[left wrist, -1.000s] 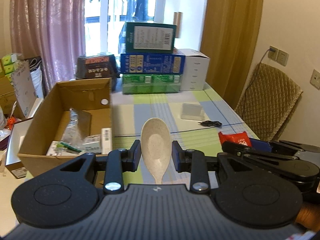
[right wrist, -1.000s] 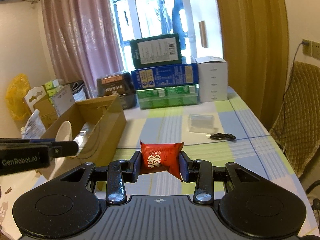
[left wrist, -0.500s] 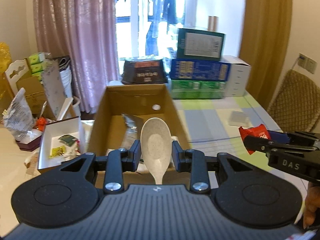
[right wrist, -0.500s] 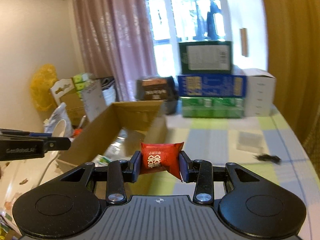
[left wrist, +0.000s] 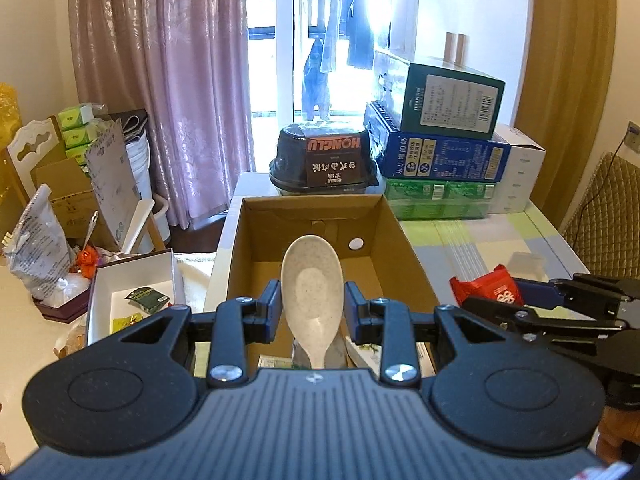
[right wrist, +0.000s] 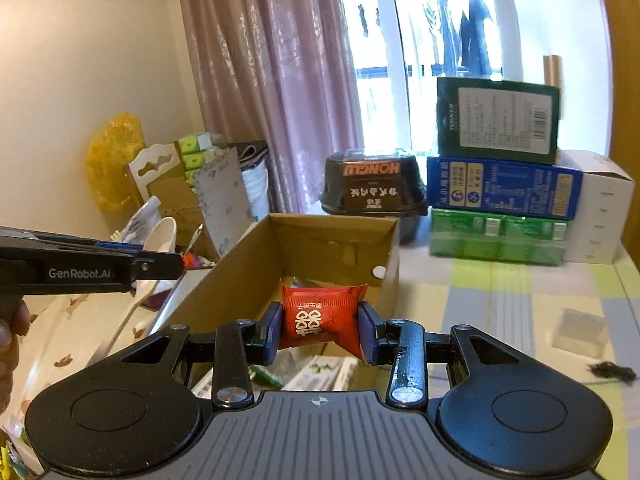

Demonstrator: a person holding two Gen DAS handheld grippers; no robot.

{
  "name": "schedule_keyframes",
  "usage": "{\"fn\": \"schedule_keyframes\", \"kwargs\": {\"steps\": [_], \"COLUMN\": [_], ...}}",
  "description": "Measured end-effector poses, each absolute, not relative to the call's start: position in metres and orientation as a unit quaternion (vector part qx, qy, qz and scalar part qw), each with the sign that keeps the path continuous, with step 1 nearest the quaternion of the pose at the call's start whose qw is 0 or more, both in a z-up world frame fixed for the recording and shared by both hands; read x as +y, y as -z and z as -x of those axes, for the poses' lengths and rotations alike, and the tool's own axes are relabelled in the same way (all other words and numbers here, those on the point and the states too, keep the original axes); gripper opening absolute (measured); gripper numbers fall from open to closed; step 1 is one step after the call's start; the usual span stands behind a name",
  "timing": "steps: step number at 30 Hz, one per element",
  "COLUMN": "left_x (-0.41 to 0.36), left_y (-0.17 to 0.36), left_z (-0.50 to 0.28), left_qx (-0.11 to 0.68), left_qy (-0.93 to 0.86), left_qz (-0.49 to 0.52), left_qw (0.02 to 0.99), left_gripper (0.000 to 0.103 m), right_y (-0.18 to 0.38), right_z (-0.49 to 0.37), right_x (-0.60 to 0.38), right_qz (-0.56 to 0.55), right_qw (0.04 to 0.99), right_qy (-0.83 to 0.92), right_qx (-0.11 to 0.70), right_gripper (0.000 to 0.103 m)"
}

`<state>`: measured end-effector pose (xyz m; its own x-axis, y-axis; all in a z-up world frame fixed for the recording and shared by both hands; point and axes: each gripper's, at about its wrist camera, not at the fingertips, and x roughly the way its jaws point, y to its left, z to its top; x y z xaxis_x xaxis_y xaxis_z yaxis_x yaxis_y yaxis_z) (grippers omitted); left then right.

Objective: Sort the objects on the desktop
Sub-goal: 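Carry the white spoon and red candy packet over the cardboard box with both tools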

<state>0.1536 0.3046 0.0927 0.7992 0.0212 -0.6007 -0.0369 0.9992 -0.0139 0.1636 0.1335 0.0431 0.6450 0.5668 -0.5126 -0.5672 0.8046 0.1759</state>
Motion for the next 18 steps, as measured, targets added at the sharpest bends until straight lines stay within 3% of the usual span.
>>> {"fn": "schedule_keyframes", "kwargs": {"steps": [8, 10, 18], "left_x": [0.312, 0.318, 0.326], "left_y": [-0.069, -0.060, -0.052], "left_z": [-0.196, -0.203, -0.198], "left_qx": [0.332, 0.339, 0.334], "left_qy": [-0.009, -0.014, -0.023], "left_qz": [0.016, 0.031, 0.033], "left_qw": [0.943, 0.940, 0.942], "left_gripper": [0.028, 0.041, 0.041], "right_y": [-0.029, -0.023, -0.008], "right_z": [-0.190, -0.195, -0.205], "right_x": [0.151, 0.153, 0.157], "right_qz": [-0.001, -0.001, -0.009], "right_qw": [0.901, 0.899, 0.892], "right_qy": [-0.316, -0.316, -0.321], "right_qx": [0.297, 0.302, 0.319], "right_gripper": [0.037, 0.037, 0.037]}}
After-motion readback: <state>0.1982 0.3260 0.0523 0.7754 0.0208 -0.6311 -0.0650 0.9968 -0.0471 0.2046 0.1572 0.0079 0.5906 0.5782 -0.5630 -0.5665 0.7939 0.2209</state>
